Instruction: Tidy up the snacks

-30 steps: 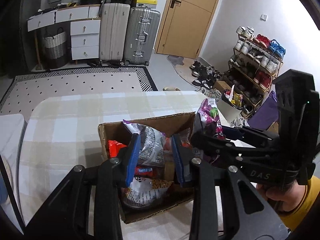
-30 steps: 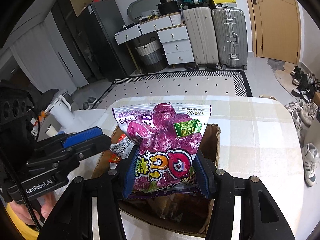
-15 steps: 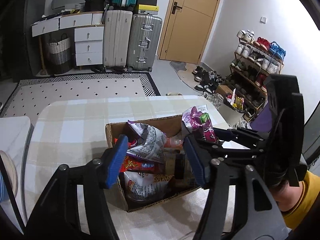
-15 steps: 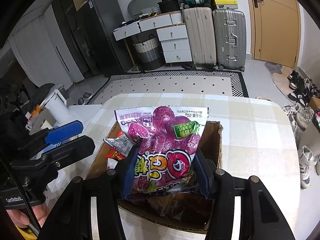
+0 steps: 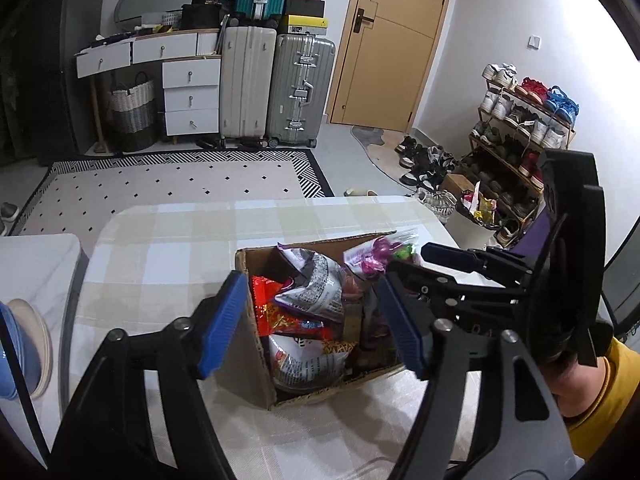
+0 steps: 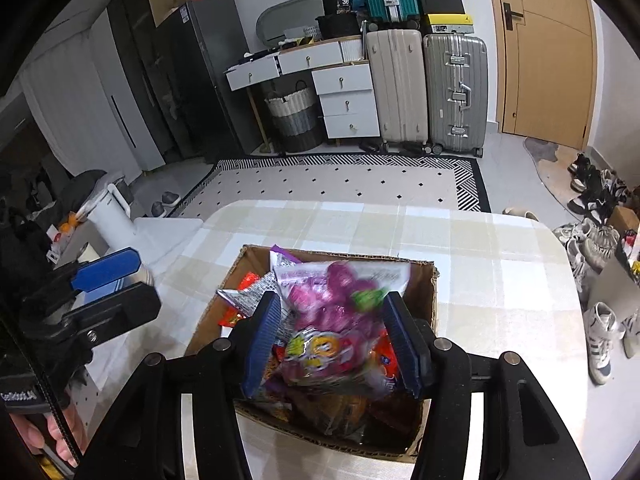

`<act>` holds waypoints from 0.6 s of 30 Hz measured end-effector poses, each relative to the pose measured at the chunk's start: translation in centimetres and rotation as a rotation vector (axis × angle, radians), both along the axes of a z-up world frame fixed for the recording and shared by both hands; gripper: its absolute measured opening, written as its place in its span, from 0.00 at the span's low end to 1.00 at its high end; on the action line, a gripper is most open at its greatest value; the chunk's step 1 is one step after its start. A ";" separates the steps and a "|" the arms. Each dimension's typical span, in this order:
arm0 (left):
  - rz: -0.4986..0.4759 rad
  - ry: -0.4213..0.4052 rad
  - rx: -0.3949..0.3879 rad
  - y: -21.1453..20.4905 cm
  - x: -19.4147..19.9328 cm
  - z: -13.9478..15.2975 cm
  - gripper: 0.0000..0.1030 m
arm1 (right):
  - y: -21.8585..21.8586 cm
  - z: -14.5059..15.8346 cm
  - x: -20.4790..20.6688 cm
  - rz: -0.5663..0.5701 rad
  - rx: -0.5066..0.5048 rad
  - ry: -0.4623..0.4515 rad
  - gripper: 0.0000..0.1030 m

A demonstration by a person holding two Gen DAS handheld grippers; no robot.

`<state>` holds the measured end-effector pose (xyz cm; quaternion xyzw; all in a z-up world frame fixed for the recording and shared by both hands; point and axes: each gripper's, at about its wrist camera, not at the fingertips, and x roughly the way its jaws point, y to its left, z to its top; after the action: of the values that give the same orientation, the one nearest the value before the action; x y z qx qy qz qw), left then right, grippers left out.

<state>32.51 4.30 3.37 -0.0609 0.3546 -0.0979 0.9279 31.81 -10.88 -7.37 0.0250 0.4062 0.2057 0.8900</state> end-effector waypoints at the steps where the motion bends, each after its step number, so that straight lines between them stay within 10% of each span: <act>1: 0.002 -0.005 0.003 0.1 -0.4 0.3 0.66 | 0.0 0.2 -0.1 -0.006 -0.003 0.001 0.53; 18: 0.037 -0.086 0.058 -0.8 -6.7 6.0 0.77 | -0.8 6.4 -5.1 0.016 -0.003 -0.094 0.58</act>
<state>25.85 3.48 9.38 -0.0360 0.3158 -0.0728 0.9454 26.68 -11.71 -0.94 0.0108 0.3644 0.2130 0.9065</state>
